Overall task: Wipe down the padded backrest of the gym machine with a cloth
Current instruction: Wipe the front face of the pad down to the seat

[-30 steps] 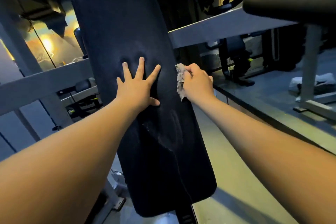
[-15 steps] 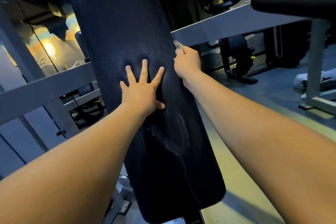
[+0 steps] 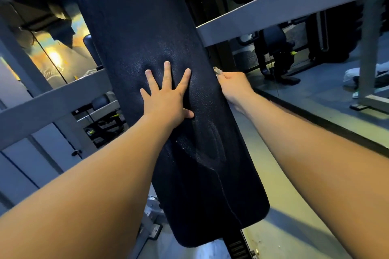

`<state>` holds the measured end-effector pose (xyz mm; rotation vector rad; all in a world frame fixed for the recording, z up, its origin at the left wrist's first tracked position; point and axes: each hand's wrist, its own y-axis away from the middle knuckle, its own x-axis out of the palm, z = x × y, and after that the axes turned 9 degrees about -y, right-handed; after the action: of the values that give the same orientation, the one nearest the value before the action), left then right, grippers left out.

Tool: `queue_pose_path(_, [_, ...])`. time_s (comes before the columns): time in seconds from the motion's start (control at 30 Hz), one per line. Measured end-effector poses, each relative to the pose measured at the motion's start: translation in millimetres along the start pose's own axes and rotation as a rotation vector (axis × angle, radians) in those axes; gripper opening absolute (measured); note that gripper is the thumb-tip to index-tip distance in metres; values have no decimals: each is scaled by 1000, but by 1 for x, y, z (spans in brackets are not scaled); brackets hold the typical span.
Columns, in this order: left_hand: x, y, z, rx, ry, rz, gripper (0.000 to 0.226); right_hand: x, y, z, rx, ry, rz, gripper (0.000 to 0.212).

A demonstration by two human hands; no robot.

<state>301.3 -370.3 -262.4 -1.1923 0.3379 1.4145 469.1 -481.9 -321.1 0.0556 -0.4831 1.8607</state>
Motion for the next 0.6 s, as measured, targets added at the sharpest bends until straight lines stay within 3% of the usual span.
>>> queue_pose_path(0.13, [-1, 0, 0, -9, 15, 1, 115, -34, 37, -64, 181, 83, 80, 64])
queue_pose_path(0.2, [0, 0, -1, -11, 12, 2, 115, -45, 71, -66, 356, 61, 116, 42])
queue_pose_path(0.27, [0, 0, -2, -14, 15, 1, 115, -52, 84, -66, 413, 56, 168, 22])
queue_pose_path(0.33, [0, 0, -2, -16, 26, 2, 115, -47, 75, -46, 341, 56, 76, 6])
queue_pose_path(0.43, [1, 5, -6, -34, 40, -11, 114, -30, 51, -12, 145, -46, -14, 30])
queue_pose_path(0.5, [5, 10, -12, -50, 62, -29, 109, -27, 54, -10, 19, -48, 9, 27])
queue_pose_path(0.6, [11, 15, -19, -67, 75, -43, 103, -41, 84, -41, 9, 13, 23, 30])
